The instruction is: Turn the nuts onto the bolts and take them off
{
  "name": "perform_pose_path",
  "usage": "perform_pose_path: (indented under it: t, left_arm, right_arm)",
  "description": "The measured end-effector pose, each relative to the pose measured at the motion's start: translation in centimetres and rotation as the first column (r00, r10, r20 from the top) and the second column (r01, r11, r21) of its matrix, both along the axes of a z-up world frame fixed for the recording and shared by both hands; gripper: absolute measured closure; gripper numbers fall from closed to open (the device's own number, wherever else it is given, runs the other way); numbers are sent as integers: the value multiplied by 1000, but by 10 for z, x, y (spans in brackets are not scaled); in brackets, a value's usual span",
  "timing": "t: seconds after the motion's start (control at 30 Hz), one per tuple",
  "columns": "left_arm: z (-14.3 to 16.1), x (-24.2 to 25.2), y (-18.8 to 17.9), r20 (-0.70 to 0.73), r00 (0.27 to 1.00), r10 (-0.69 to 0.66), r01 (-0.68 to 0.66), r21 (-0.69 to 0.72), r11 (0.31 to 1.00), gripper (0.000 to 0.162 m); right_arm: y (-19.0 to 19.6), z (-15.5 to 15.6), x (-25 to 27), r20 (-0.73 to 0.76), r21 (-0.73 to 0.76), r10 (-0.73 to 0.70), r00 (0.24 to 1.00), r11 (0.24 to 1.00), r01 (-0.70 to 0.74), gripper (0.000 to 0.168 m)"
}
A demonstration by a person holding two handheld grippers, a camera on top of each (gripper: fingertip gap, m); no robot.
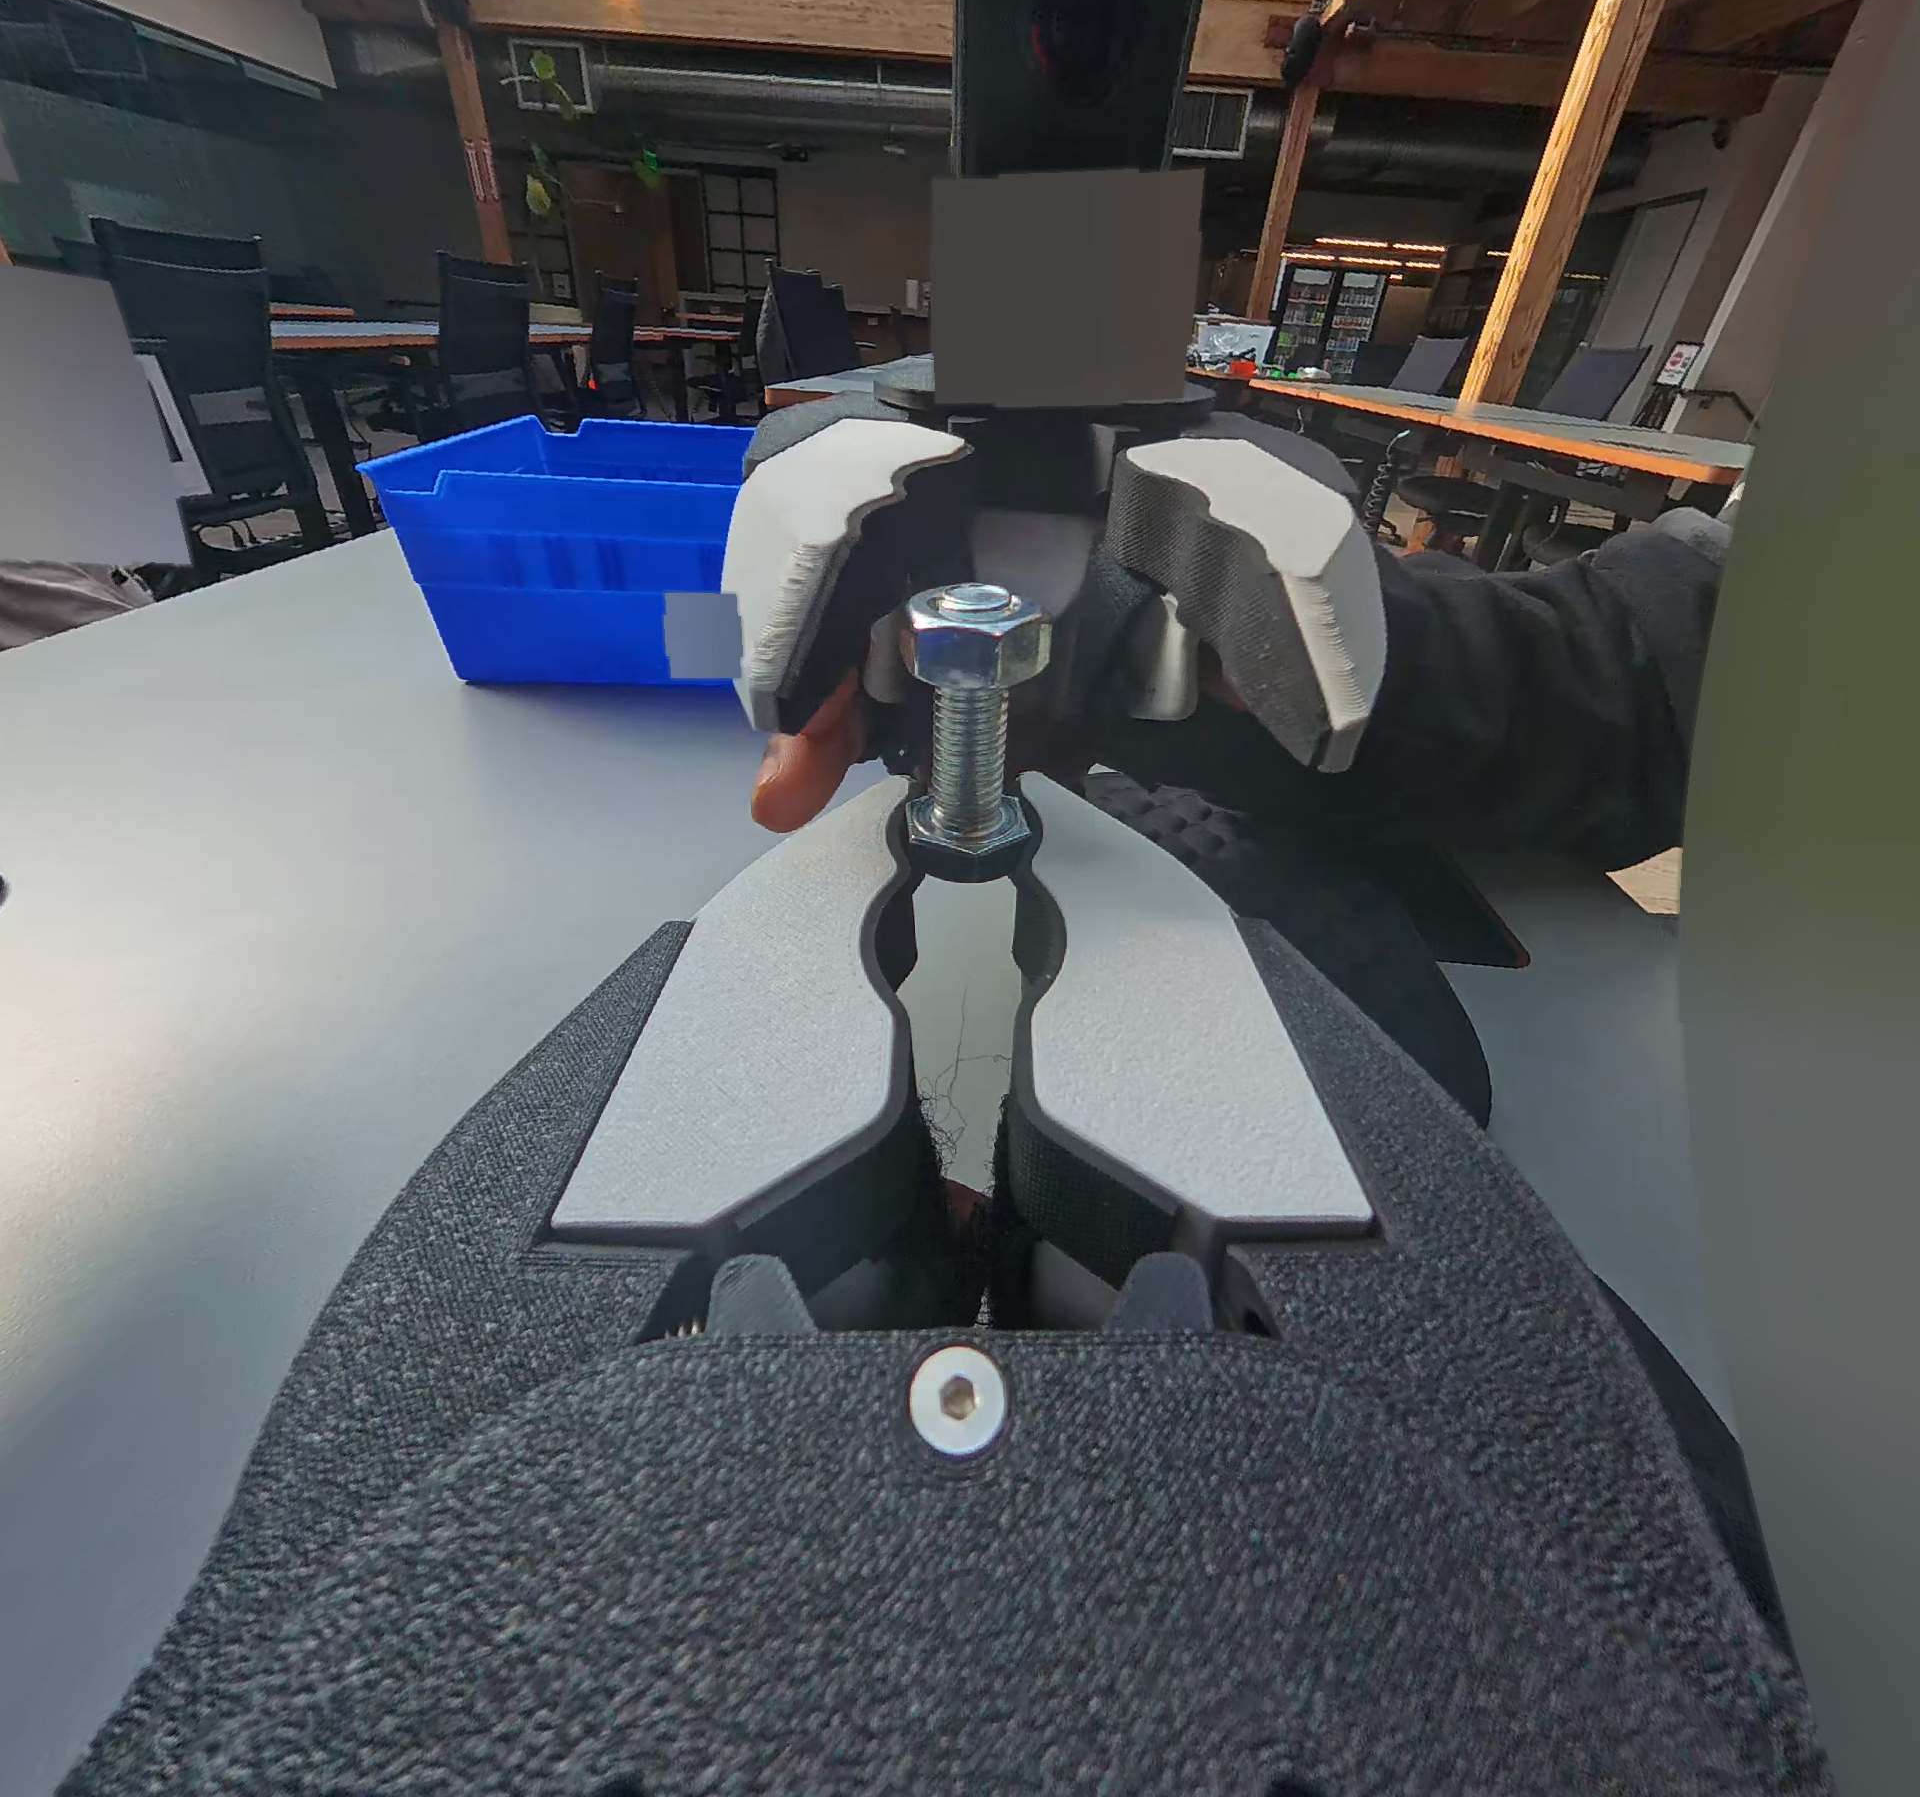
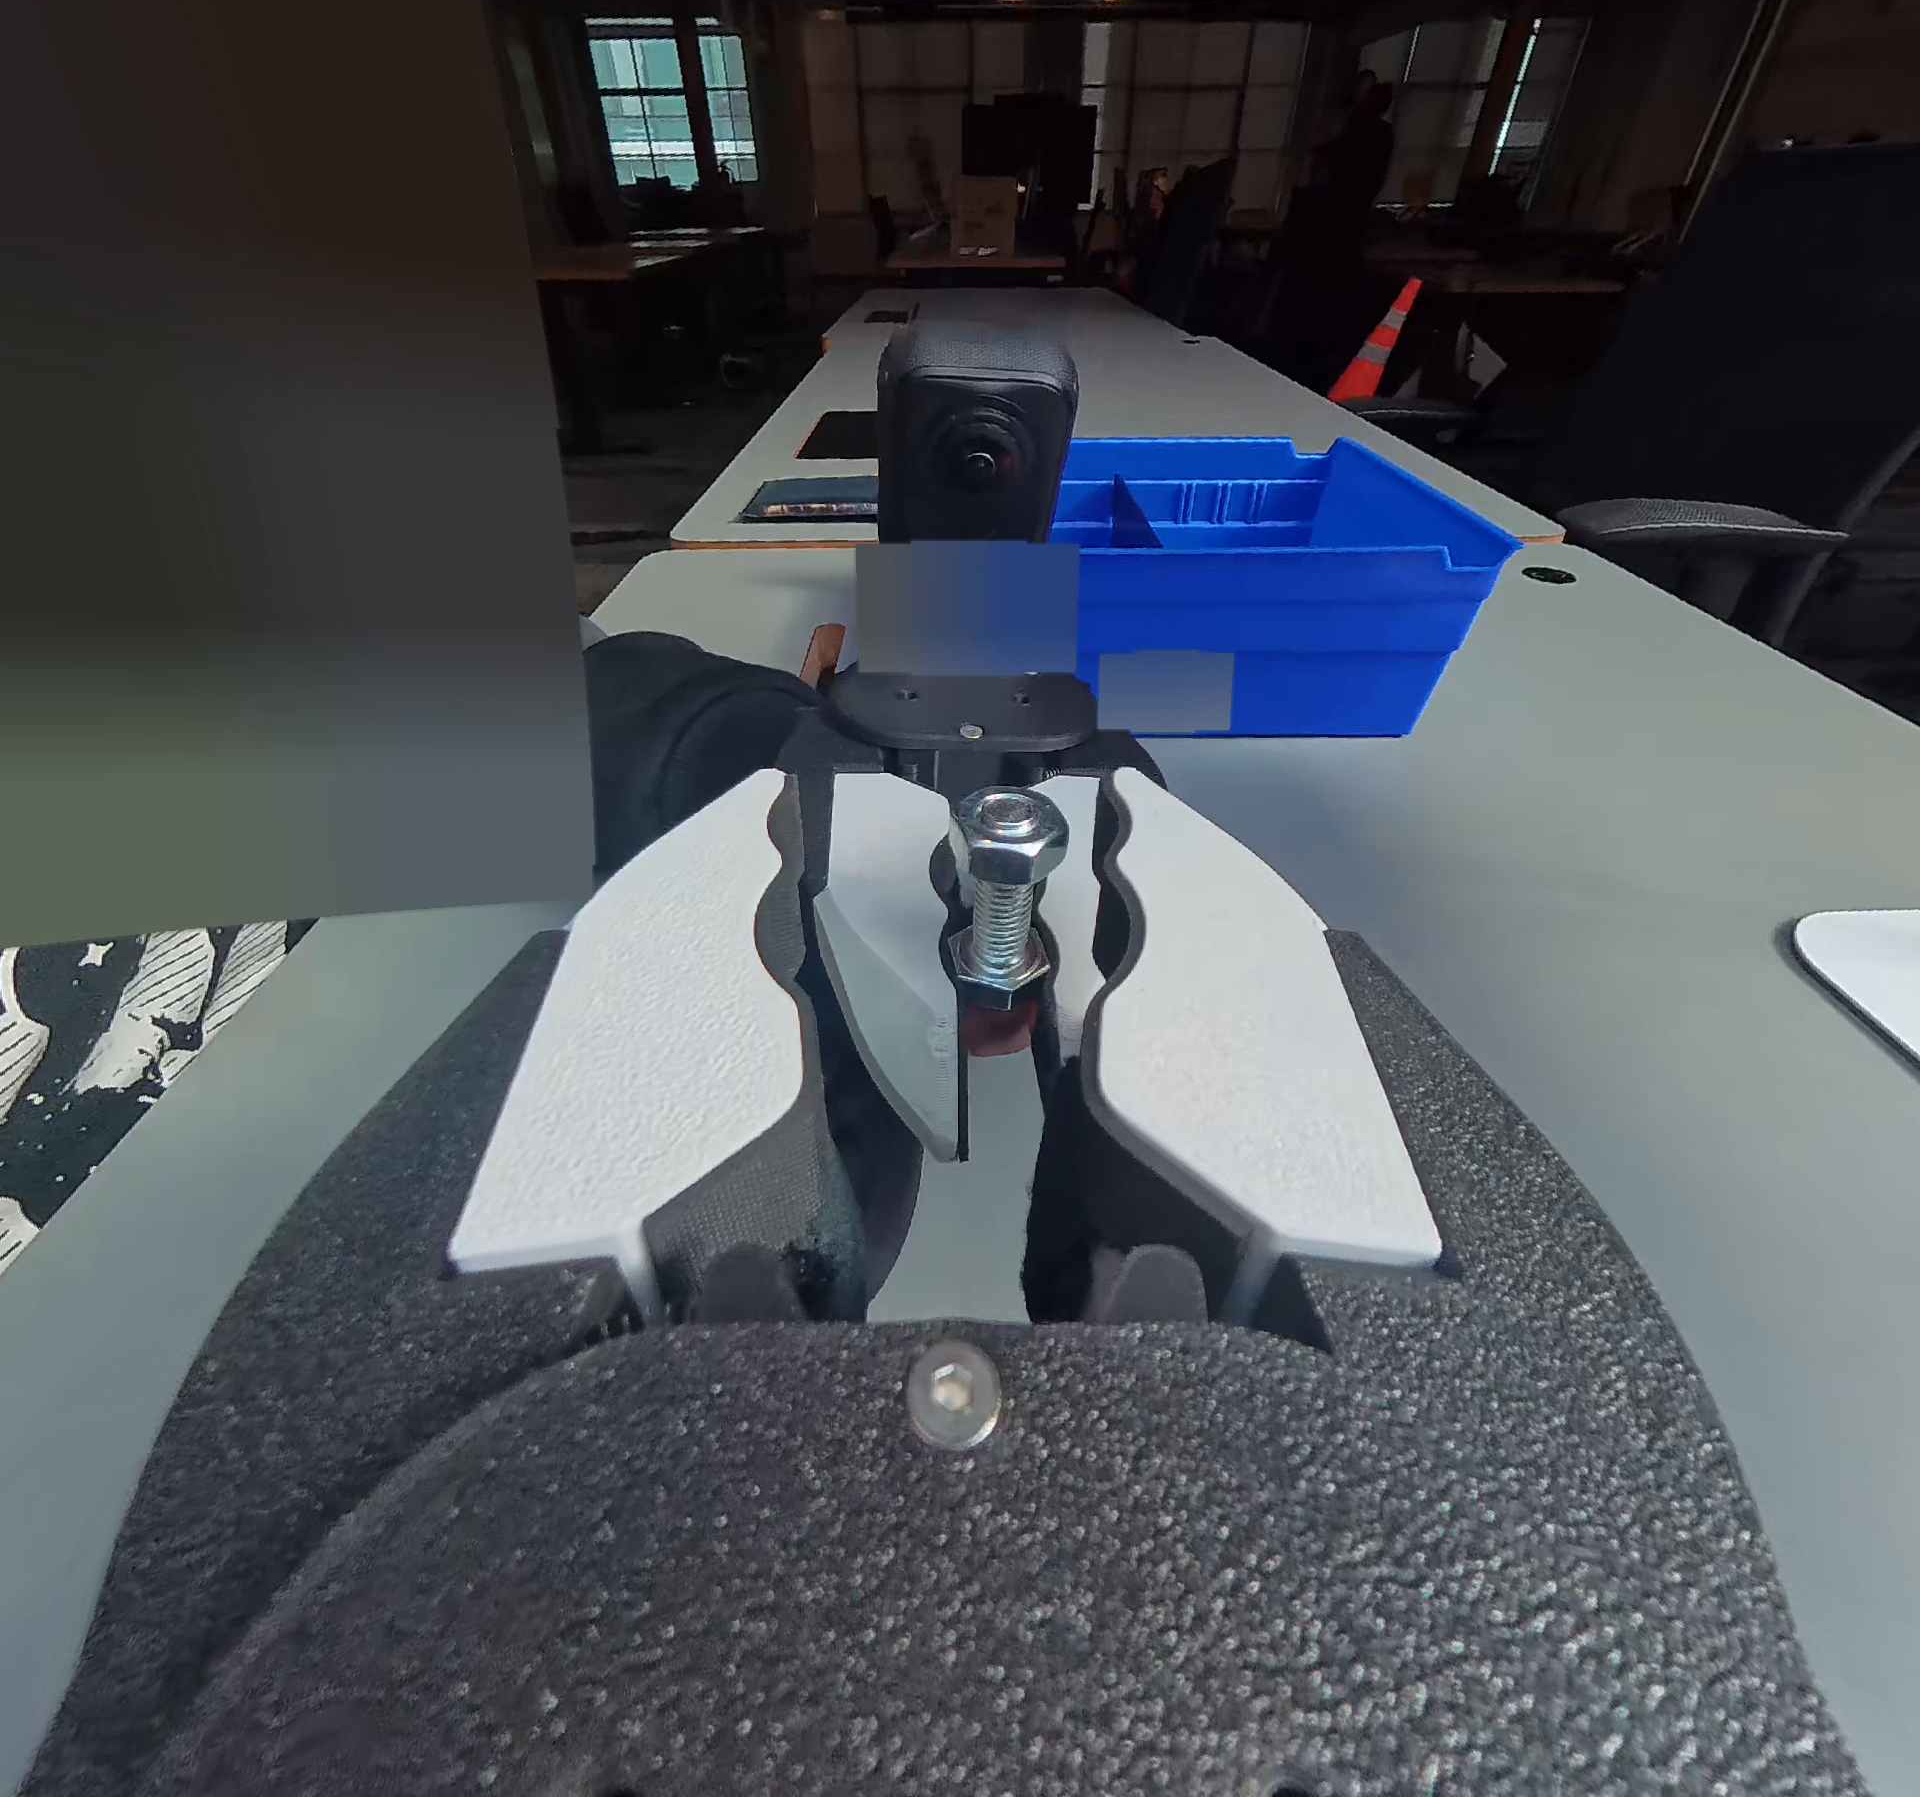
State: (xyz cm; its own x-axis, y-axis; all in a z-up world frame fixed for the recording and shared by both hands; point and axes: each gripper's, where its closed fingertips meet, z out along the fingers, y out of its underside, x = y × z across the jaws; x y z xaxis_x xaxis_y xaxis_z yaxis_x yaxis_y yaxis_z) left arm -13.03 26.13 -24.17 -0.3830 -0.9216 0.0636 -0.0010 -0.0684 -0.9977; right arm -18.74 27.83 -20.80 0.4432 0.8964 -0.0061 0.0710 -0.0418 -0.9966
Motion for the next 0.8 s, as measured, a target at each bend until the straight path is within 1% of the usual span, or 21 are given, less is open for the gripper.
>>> perform_pose_path:
  t: [0.2,0.3,0.37,0.4,0.43,0.47,0.53,0.63,0.7,0.73,0.8]
  left_arm:
    - [0,0,0,1,1000,2,-2,-1,1000,148]
    - [0,0,0,-1,1000,1,-1,3,1000,148]
    - [0,0,0,0,1000,2,-2,3,1000,148]
    - [0,0,0,1,1000,3,-3,2,1000,148]
    - [0,0,0,2,1000,3,-3,2,1000,148]
    - [0,0,0,2,1000,3,-3,1,1000,148]
    - [0,0,0,0,1000,4,-4,1,1000,148]
    - [0,0,0,0,1000,3,-3,3,1000,148]
    - [0,0,0,0,1000,3,-3,2,1000,148]
    - [0,0,0,0,1000,3,-3,1,1000,148]
    - [0,0,0,0,1000,1,-1,1,1000,148]
  right_arm:
    - [-6,1,8,-3,10,-15,1000,1000,15,125]
    - [-8,1,14,-3,13,-39,999,999,39,128]
    - [-10,1,18,-5,16,-55,998,998,55,133]
    - [-10,1,21,-5,18,-64,998,998,64,137]
    - [-11,1,23,-4,22,-71,997,997,71,143]
    - [-13,2,24,-4,26,-68,998,997,68,154]
    - [-17,5,26,-20,38,-58,998,998,59,164]
    - [-17,8,30,-28,42,-71,997,997,72,164]
    - [-15,7,31,-26,43,-78,997,996,79,159]
    - [-13,7,31,-26,40,-81,996,996,82,154]
    - [-9,6,30,-31,30,-87,996,996,88,137]
